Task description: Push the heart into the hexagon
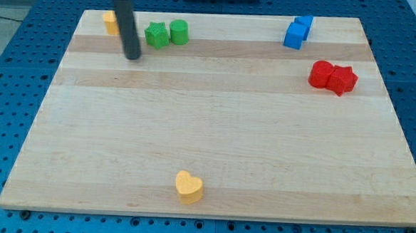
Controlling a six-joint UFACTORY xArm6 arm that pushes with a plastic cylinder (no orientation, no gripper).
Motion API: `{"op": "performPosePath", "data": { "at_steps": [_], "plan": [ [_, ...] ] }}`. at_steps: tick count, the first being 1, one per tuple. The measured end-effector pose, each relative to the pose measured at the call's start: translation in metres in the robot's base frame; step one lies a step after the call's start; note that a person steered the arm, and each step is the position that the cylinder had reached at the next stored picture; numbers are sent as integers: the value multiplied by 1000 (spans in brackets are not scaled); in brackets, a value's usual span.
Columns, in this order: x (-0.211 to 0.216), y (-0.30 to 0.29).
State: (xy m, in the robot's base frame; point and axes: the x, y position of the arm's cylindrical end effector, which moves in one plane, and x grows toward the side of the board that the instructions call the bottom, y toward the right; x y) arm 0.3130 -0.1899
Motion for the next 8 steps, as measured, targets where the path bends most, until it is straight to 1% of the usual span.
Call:
{"op": "performPosePath", "data": {
  "at_steps": [1,2,3,4,6,7,8],
  "plan": [
    [-54,26],
    [-49,66],
    [-33,47],
    [-9,71],
    [-14,74],
    [-7,88],
    [108,145]
  ]
}}
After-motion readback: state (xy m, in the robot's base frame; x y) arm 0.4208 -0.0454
